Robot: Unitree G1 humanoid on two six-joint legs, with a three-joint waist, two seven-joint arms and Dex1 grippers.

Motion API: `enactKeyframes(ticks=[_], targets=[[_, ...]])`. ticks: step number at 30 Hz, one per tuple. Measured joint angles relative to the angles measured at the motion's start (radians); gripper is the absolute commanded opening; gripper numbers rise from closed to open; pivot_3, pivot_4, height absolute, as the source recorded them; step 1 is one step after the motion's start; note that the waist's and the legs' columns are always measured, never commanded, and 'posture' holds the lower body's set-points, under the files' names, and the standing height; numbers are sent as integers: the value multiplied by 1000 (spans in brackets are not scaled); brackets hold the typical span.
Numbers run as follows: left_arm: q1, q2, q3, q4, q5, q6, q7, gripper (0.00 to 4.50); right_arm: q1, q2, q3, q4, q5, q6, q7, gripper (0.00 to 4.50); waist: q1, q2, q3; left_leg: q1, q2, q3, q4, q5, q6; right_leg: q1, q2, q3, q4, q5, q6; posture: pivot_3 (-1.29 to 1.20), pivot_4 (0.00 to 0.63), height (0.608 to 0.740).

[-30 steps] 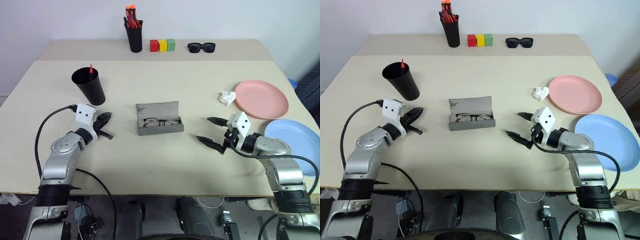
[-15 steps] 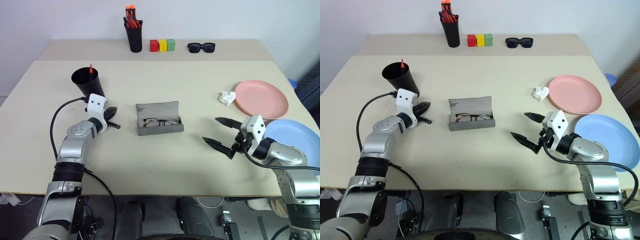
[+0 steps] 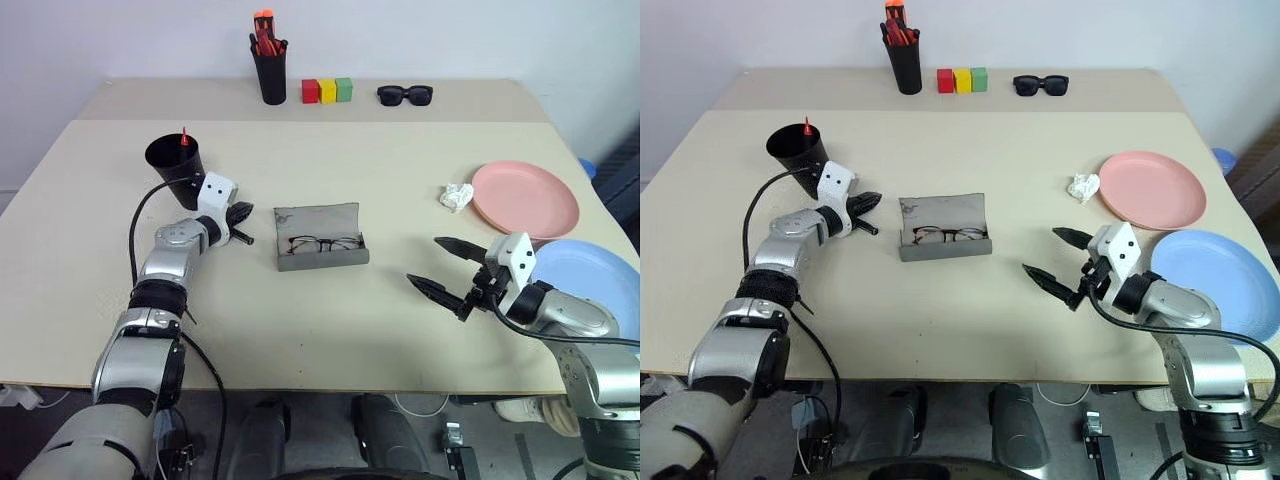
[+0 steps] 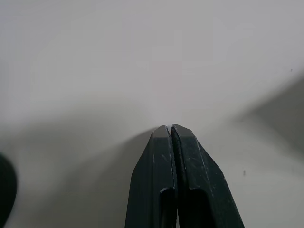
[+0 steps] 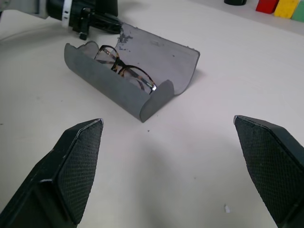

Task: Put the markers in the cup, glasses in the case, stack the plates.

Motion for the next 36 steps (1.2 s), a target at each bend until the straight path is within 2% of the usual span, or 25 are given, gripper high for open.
enactKeyframes(ticks=[7, 17, 28, 36], targets=[[-53, -34, -20, 93, 16, -76, -120, 37, 46, 0, -6, 1, 1, -26, 10, 4500, -2, 0, 0, 0, 0, 0, 0, 0, 0, 0, 0, 0, 0, 0, 0, 0, 150, 740], [-44, -32, -23, 49, 12, -98, -319, 37, 94, 12, -44, 2, 26, -88, 14, 4500, -2, 0, 0, 0, 0, 0, 0, 0, 0, 0, 0, 0, 0, 0, 0, 0, 150, 740], [98, 74, -18, -242, -59, -31, -489, 37, 95, 19, -41, 43, 43, -108, 8, 4500, -3, 0, 0, 0, 0, 0, 0, 0, 0, 0, 0, 0, 1, 0, 0, 0, 150, 740], [200, 88, -33, -449, -106, 78, -553, 37, 88, 22, -40, 86, 42, -117, 9, 4500, 1, 0, 0, 0, 0, 0, 0, 0, 0, 1, 0, 0, 1, 0, 0, 0, 150, 740]])
